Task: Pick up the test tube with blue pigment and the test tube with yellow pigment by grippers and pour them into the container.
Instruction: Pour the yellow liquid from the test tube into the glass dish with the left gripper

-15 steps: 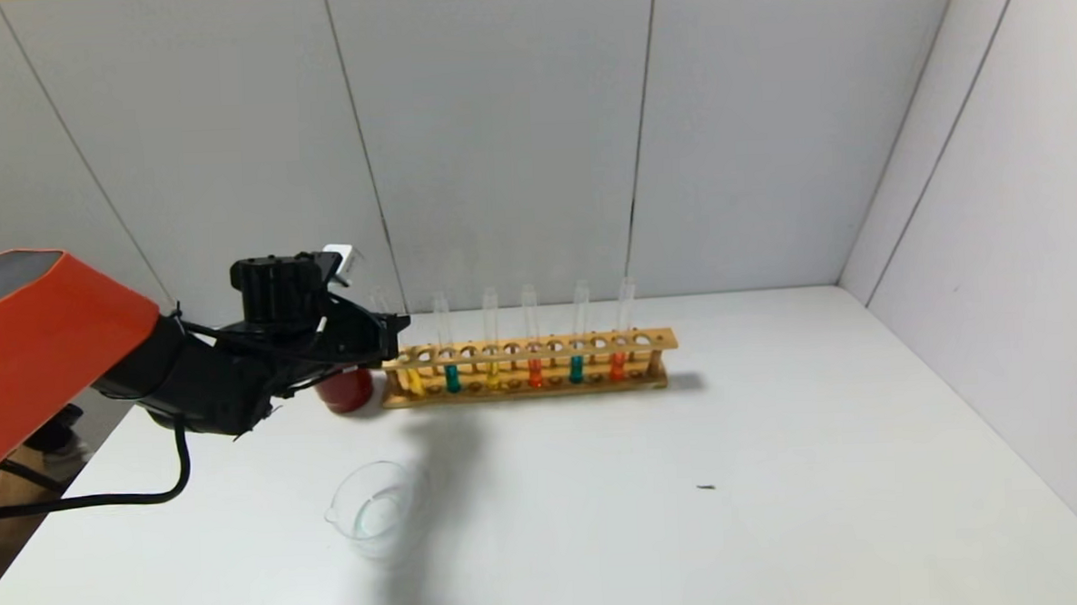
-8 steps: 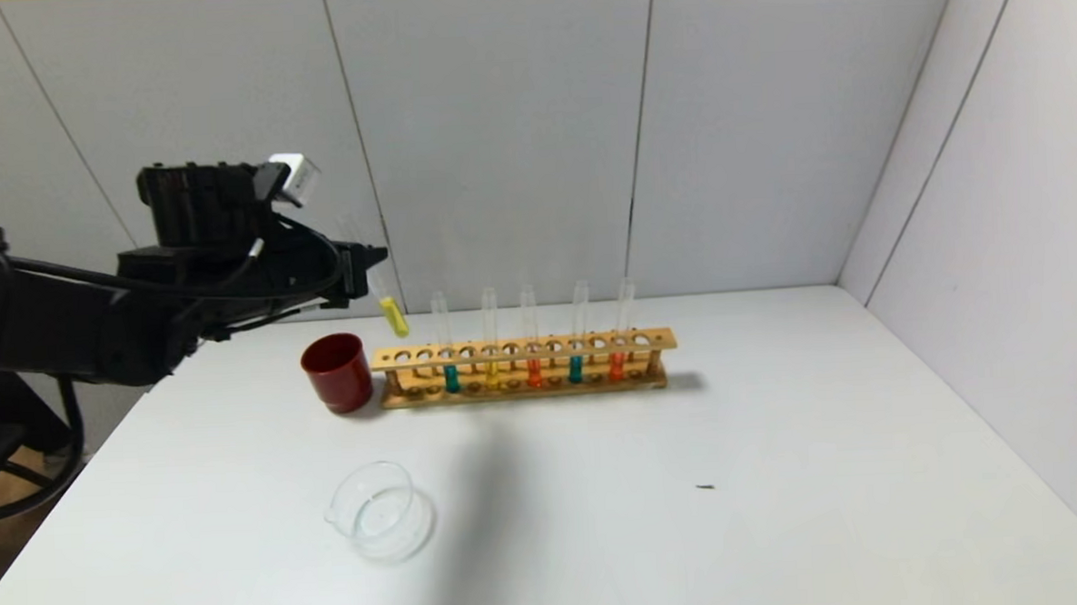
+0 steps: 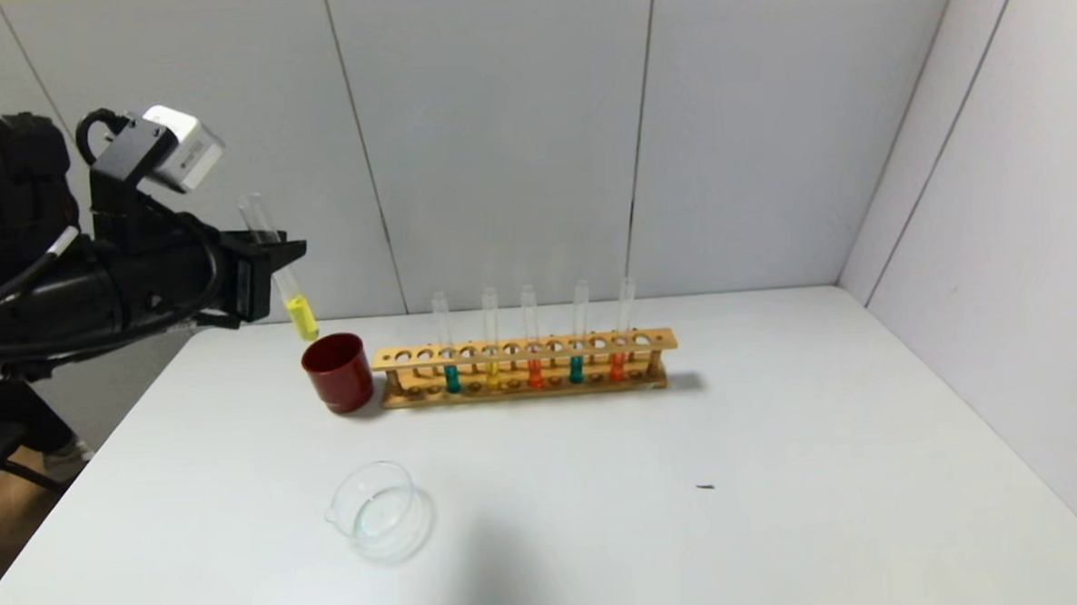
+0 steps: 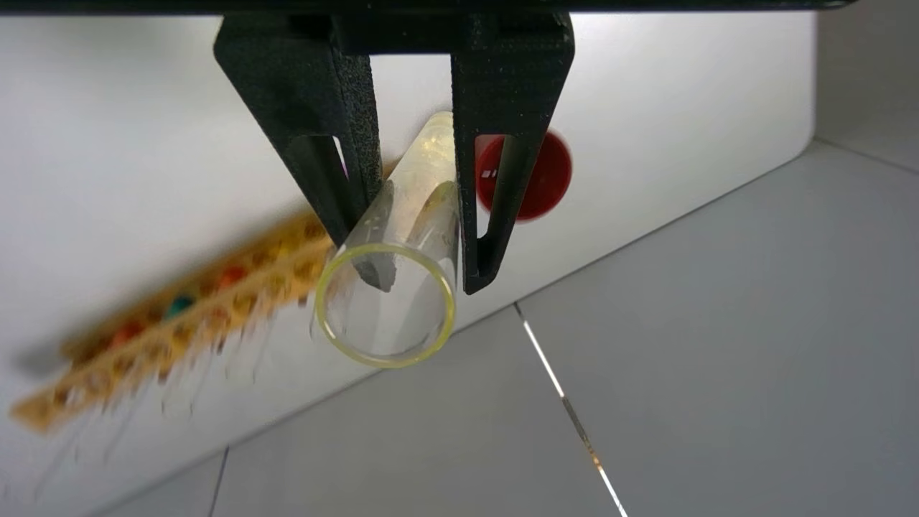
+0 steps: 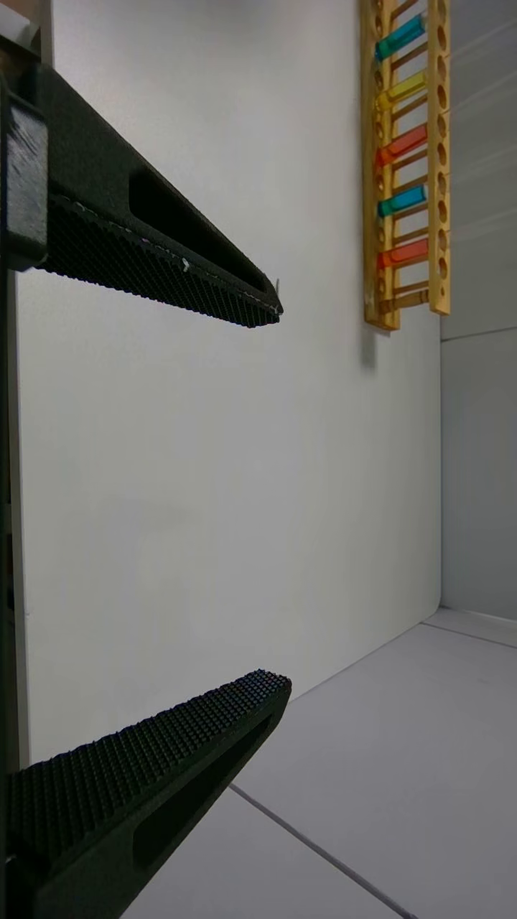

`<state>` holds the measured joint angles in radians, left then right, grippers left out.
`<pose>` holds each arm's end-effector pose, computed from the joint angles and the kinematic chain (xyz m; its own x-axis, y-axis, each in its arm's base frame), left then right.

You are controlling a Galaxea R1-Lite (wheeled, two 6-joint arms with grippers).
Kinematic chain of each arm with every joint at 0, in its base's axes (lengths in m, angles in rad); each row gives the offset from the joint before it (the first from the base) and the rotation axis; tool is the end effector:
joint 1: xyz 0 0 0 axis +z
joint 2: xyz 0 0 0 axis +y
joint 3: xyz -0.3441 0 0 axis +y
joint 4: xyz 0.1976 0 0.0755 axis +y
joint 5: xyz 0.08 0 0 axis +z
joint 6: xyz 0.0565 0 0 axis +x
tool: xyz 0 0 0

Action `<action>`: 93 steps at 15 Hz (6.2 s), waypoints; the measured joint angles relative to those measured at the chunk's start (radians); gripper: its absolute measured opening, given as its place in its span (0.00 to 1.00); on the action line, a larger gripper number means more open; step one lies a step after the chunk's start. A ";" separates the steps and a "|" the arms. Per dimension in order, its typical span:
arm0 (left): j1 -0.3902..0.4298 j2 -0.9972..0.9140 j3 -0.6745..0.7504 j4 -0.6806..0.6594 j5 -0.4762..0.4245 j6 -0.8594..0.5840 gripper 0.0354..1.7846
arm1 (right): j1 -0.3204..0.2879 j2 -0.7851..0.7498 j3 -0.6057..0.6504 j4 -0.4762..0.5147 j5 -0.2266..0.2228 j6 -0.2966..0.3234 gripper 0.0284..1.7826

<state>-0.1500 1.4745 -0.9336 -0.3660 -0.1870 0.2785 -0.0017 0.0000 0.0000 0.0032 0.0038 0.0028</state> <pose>0.3036 -0.0565 0.2819 0.9289 -0.3284 -0.1710 0.3625 0.9006 0.2396 -0.0100 0.0002 0.0751 1.0000 0.0021 -0.0032 -0.0021 1.0000 0.0028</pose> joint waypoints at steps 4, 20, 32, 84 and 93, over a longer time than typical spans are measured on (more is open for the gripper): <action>0.008 -0.087 0.226 -0.170 -0.002 0.075 0.17 | 0.000 0.000 0.000 0.000 0.000 0.000 0.98; 0.051 0.048 0.642 -0.596 -0.202 0.484 0.17 | 0.000 0.000 0.000 0.000 0.000 0.000 0.98; 0.096 0.113 0.665 -0.600 -0.206 0.767 0.17 | 0.000 0.000 0.000 0.000 0.000 0.000 0.98; 0.149 0.569 0.565 -1.118 -0.554 1.438 0.17 | 0.000 0.000 0.000 0.000 0.000 -0.001 0.98; 0.145 0.588 0.595 -1.154 -0.549 1.520 0.17 | 0.000 0.000 0.000 0.000 0.000 -0.001 0.98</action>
<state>-0.0047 2.0628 -0.3389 -1.5198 -0.7360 1.7987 -0.0017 0.0000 0.0000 0.0032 0.0038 0.0019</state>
